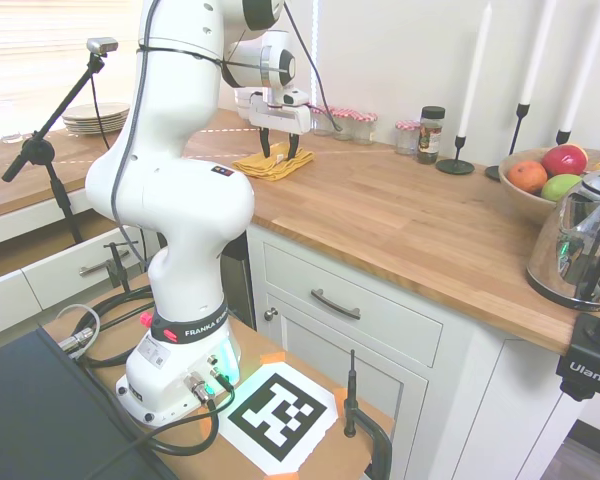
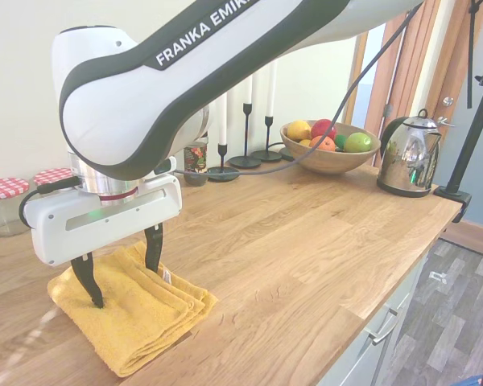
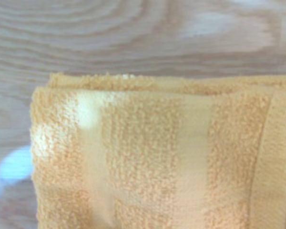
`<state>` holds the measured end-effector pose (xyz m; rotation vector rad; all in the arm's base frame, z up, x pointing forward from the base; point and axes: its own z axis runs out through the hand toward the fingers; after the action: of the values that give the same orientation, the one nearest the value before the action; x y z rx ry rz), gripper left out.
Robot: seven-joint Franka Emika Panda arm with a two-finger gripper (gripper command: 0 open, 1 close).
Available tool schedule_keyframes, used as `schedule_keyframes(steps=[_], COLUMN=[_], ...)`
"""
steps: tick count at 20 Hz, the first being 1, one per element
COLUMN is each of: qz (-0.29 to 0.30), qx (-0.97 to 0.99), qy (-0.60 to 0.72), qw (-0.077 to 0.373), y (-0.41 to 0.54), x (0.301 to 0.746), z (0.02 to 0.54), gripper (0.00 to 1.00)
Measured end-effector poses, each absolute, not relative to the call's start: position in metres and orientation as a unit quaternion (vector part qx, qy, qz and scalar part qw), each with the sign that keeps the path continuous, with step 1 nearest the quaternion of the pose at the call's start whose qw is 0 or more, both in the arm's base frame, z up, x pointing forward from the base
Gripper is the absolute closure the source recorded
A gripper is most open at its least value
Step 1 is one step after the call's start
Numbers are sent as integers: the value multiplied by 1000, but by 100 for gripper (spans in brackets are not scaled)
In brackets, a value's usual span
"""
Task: Wipe the counter
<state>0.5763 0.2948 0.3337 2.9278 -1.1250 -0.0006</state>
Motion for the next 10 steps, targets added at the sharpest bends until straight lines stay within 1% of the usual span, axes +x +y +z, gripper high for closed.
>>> schedule_keyframes(steps=[10], qz=[-1], qx=[933], qy=[-360], qw=[6], y=[293], x=[577], z=[333], gripper=[100])
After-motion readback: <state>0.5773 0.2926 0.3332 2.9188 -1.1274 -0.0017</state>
